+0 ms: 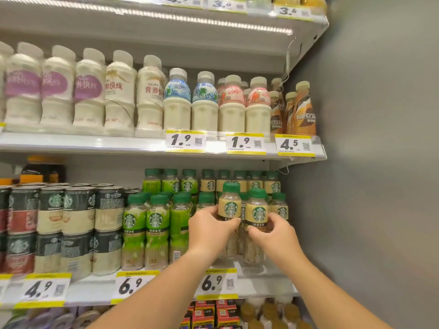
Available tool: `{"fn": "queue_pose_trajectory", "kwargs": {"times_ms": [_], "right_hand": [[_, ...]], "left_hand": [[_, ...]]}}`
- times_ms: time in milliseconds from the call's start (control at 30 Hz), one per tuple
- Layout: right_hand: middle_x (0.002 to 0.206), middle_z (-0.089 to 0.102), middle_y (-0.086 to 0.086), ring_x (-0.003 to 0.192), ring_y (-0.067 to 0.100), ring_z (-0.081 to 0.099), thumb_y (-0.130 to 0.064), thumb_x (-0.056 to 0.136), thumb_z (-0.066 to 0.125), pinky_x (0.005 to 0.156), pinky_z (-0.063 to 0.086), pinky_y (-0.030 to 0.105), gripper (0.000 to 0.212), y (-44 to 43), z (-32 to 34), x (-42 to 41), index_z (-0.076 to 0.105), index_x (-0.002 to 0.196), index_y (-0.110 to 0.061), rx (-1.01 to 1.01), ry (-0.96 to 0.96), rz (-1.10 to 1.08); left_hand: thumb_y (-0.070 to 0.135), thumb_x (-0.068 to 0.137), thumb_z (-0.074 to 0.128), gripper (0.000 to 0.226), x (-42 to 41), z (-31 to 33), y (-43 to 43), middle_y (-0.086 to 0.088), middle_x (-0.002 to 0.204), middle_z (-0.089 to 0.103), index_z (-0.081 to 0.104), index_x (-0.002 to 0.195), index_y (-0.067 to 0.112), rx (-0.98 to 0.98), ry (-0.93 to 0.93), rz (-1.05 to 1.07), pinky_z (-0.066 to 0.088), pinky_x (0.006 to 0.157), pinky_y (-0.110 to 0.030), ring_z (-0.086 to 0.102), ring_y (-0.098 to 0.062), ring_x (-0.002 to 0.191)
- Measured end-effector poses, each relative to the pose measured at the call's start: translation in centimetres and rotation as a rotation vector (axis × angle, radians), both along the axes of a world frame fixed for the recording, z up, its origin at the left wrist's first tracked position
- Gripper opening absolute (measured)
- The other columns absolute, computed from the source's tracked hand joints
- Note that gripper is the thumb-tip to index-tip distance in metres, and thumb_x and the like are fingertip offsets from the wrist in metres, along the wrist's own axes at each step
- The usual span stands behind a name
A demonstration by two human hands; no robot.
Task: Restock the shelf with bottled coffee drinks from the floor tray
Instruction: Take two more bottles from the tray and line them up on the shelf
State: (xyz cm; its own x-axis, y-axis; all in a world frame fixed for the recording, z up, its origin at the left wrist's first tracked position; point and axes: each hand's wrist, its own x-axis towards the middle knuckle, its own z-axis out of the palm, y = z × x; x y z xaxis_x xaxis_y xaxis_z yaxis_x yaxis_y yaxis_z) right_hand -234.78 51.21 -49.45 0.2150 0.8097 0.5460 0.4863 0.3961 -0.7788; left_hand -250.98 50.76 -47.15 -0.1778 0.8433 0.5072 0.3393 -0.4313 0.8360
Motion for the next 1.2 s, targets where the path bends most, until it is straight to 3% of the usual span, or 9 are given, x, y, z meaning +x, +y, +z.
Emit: {"fn": "queue_pose_trajectory", "kwargs": {"times_ms": [167,233,400,533,633,733,800,1000,1200], "right_hand": [[0.087,0.070,-0.018,0.086,0.004,0.065,-0.034,0.076,0.076,0.074,0.053,0.029,0.019,0.8,-1.9,-0.6,0.063,0.089,-0.037,-0.013,0.009,-0.007],[0.089,0.068,-0.020,0.088,0.005,0.064,-0.033,0.078,0.076,0.073,0.050,0.027,0.021,0.8,-2.2,-0.8,0.062,0.093,-0.037,-0.012,0.024,-0.004],[0.104,0.068,-0.014,0.103,0.014,0.064,-0.036,0.082,0.072,0.078,0.051,0.024,0.038,0.8,-2.5,-1.5,0.061,0.117,-0.028,-0.021,0.032,-0.012],[0.088,0.057,-0.027,0.086,-0.005,0.057,-0.029,0.085,0.073,0.066,0.042,0.013,0.030,0.3,-2.7,-1.5,0.054,0.108,-0.034,-0.024,0.002,0.011],[0.105,0.062,-0.019,0.108,0.010,0.061,-0.029,0.083,0.075,0.082,0.044,0.022,0.041,0.0,-3.0,-1.2,0.054,0.118,-0.033,-0.057,-0.045,0.022],[0.133,0.056,-0.003,0.125,0.018,0.052,-0.031,0.085,0.072,0.094,0.042,0.028,0.069,-0.5,-3.3,-0.8,0.042,0.145,-0.018,-0.118,-0.137,-0.004],[0.142,0.053,0.005,0.129,0.022,0.050,-0.035,0.086,0.070,0.099,0.043,0.031,0.074,-0.5,-3.4,-0.5,0.038,0.149,-0.012,-0.128,-0.189,-0.022],[0.137,0.058,0.008,0.124,0.024,0.054,-0.038,0.087,0.070,0.096,0.045,0.032,0.071,0.4,-3.3,-0.6,0.043,0.146,-0.009,-0.139,-0.224,-0.048],[0.104,0.068,-0.003,0.089,0.014,0.058,-0.035,0.086,0.070,0.073,0.044,0.026,0.038,1.4,-3.3,-1.0,0.065,0.118,-0.015,-0.124,-0.235,-0.068]], "left_hand": [[0.028,0.073,0.085,0.015,0.8,-2.7,0.4,0.016,0.068,0.070,0.072,0.080,0.028,0.015,0.014,0.073,0.045,0.052,-0.007,0.062,0.010,0.066],[0.030,0.075,0.084,0.014,0.8,-3.5,0.5,0.015,0.070,0.071,0.073,0.083,0.026,0.029,0.014,0.112,0.048,0.056,-0.012,0.063,0.007,0.068],[0.048,0.072,0.079,0.051,1.4,-4.3,0.6,0.008,0.098,0.073,0.069,0.115,0.021,0.054,0.036,0.220,0.059,0.079,-0.036,0.068,-0.013,0.091],[0.042,0.085,0.074,0.060,1.8,-4.4,0.0,0.001,0.125,0.054,0.058,0.135,0.013,0.076,0.062,0.231,0.042,0.085,-0.022,0.056,-0.014,0.101],[0.033,0.086,0.075,0.061,1.8,-4.7,-0.1,0.000,0.125,0.052,0.052,0.138,0.012,0.033,0.070,0.226,0.040,0.087,-0.022,0.054,-0.017,0.114],[0.030,0.083,0.076,0.051,1.6,-5.7,-0.3,0.002,0.113,0.053,0.056,0.128,0.013,-0.022,0.094,0.218,0.045,0.084,-0.026,0.055,-0.016,0.104],[0.033,0.083,0.076,0.053,1.5,-6.4,-0.3,-0.001,0.118,0.057,0.058,0.128,0.011,-0.033,0.135,0.239,0.046,0.084,-0.026,0.058,-0.018,0.106],[0.037,0.083,0.078,0.059,1.4,-6.2,0.1,-0.005,0.122,0.061,0.060,0.131,0.007,-0.020,0.173,0.273,0.051,0.093,-0.032,0.060,-0.021,0.112],[0.038,0.084,0.077,0.056,1.4,-6.2,0.6,-0.006,0.118,0.064,0.062,0.128,0.008,-0.051,0.214,0.330,0.051,0.088,-0.034,0.062,-0.024,0.109]]}}
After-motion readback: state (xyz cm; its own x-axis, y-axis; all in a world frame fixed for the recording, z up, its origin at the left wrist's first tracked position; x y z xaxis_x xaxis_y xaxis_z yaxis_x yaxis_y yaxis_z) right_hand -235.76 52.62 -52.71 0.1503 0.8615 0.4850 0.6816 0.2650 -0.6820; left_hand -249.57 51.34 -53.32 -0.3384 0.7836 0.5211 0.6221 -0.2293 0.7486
